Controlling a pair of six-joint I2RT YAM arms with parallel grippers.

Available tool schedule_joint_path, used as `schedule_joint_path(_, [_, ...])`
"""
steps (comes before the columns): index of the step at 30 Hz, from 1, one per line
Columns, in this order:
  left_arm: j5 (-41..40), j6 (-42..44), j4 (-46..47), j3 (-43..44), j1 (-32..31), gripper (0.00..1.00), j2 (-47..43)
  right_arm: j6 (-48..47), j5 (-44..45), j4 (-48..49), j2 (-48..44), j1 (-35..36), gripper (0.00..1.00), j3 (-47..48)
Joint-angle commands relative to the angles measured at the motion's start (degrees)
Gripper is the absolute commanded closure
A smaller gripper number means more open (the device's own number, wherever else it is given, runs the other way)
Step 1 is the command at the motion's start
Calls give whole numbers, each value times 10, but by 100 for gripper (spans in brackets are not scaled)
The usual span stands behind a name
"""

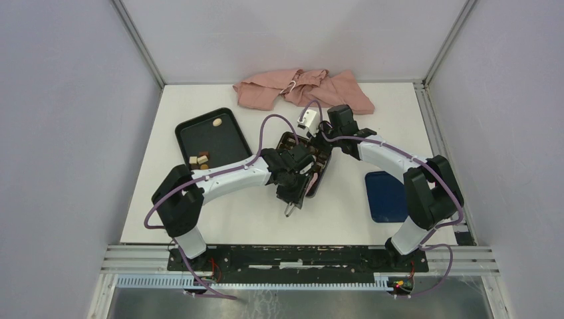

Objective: Pack the chocolate
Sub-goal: Adjust the packing box at the center of the board, then adjust the clamp.

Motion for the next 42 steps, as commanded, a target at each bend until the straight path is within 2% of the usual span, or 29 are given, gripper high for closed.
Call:
schedule_joint_path(1, [-22,-5,3,28,-3,57,-4,8,-15,28,-12,-4,100,6])
schedule_joint_path(7, [-57,-17,17,32,-2,59,-62,10,-31,27,-10,-8,100,6])
schedule_joint_path(13, [-110,-22,22,-20,9,62,-139,21,-87,10,13,-38,100,18])
schedule_joint_path(20, [-127,-2,0,-90,82,61,-202,57,-138,21,45,-91,100,13])
schedule_joint_path(21, [-136,13,-9,-100,125,61,-230,75,-146,33,57,-111,100,8])
schedule_joint_path(22, [-137,18,-10,-104,138,60,-241,81,-146,38,58,-115,100,6])
schedule_joint_path(27, [-121,41,-13,-117,206,60,-265,111,-154,68,59,-135,98,-12])
schedule_joint_path(31, [-103,45,-8,-128,229,60,-265,132,-164,70,74,-148,97,-11])
schedule_joint_path(36, [-36,26,39,-154,235,60,-270,225,-162,125,82,-172,96,-38])
schedule_joint_path(42, [-42,27,33,-151,234,60,-280,398,-107,196,49,-188,92,-102])
